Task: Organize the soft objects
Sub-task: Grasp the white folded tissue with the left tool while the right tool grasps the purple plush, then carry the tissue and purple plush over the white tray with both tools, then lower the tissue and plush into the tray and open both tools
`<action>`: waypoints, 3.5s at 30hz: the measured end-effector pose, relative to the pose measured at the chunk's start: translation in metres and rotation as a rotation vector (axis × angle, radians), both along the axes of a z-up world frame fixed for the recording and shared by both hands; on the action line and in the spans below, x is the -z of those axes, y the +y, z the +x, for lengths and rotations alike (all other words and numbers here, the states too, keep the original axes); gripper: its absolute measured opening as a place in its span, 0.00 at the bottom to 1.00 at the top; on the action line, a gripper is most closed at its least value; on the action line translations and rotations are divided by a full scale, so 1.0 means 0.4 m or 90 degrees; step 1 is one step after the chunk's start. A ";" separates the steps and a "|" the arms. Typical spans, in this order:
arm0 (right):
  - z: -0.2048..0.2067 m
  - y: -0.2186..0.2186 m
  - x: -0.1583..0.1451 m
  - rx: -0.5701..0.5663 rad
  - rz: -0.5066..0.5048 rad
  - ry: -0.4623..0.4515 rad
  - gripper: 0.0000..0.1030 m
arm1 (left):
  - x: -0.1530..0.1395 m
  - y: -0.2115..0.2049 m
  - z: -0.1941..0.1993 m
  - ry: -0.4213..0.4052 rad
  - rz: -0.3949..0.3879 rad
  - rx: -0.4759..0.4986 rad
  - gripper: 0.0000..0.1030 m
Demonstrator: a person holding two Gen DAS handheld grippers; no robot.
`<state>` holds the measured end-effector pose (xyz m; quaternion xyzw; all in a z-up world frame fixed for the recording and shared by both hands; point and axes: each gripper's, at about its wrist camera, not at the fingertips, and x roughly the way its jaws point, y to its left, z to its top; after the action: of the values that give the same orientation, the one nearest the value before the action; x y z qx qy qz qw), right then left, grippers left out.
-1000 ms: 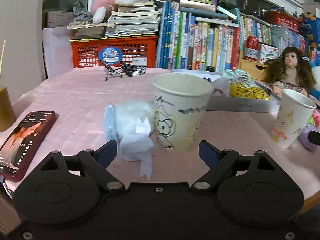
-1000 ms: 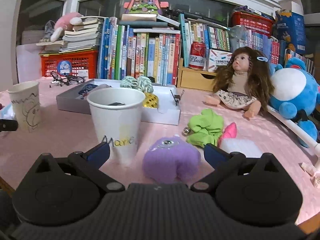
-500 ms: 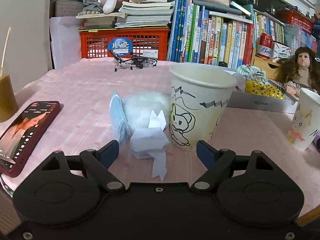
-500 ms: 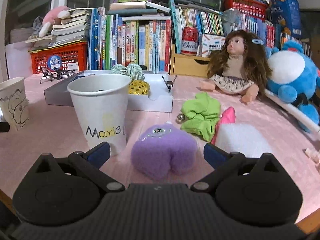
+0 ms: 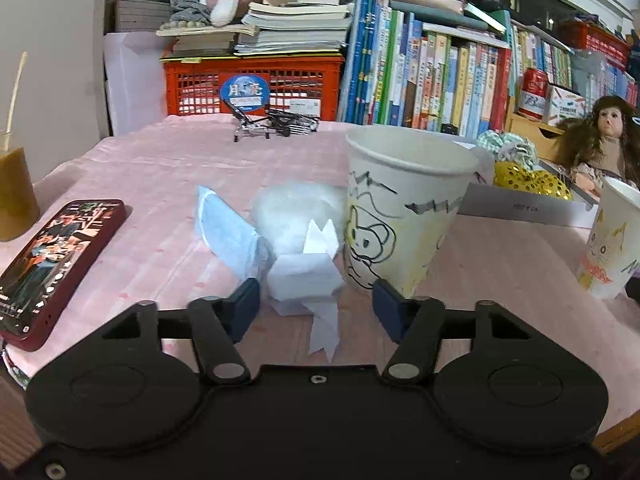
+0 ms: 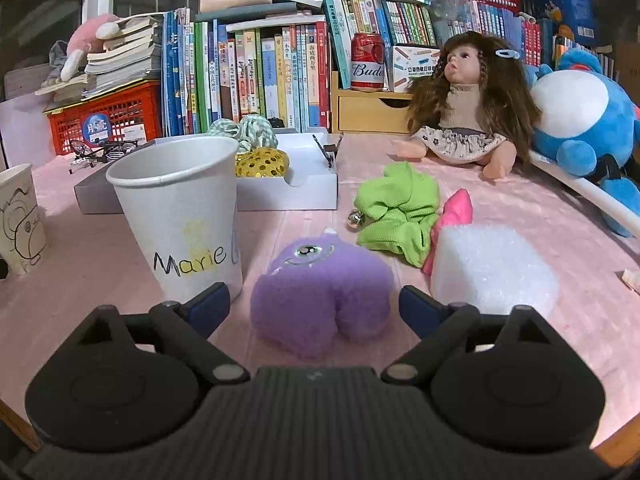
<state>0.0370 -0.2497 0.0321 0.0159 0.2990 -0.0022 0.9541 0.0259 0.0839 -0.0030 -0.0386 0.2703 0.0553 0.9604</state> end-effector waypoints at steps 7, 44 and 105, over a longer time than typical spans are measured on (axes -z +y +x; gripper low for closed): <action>-0.001 0.007 0.009 0.001 -0.003 0.008 0.79 | -0.004 0.013 -0.009 -0.002 -0.019 -0.012 0.38; -0.064 0.013 -0.042 -0.006 0.000 -0.044 0.68 | -0.030 -0.090 -0.084 0.004 -0.025 0.102 0.38; 0.469 -0.001 -0.257 -0.164 0.084 0.078 0.68 | -0.364 -0.214 0.616 0.155 -0.116 0.203 0.37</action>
<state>0.2245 -0.2500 0.1349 0.0403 0.3560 0.1391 0.9232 0.2724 -0.0017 0.1424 -0.0753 0.3906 -0.1179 0.9099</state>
